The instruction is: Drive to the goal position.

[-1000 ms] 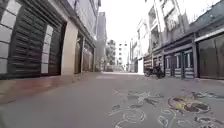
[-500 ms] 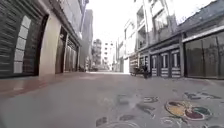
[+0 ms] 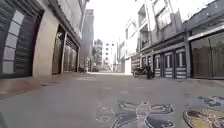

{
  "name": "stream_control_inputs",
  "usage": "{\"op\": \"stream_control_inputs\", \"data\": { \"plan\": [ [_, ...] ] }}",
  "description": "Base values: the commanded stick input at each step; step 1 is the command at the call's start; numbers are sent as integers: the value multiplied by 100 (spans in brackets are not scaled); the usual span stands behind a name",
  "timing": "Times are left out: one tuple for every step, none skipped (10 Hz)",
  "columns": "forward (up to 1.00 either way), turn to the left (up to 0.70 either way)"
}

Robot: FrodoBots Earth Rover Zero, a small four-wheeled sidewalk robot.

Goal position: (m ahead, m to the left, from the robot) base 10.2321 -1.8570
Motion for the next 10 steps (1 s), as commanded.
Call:
{"op": "stream_control_inputs", "data": {
  "plan": [
    [100,0],
    [100,0],
    [100,0],
    [100,0],
    [100,0],
    [100,0],
    [100,0],
    [100,0],
    [100,1],
    [100,1]
  ]
}}
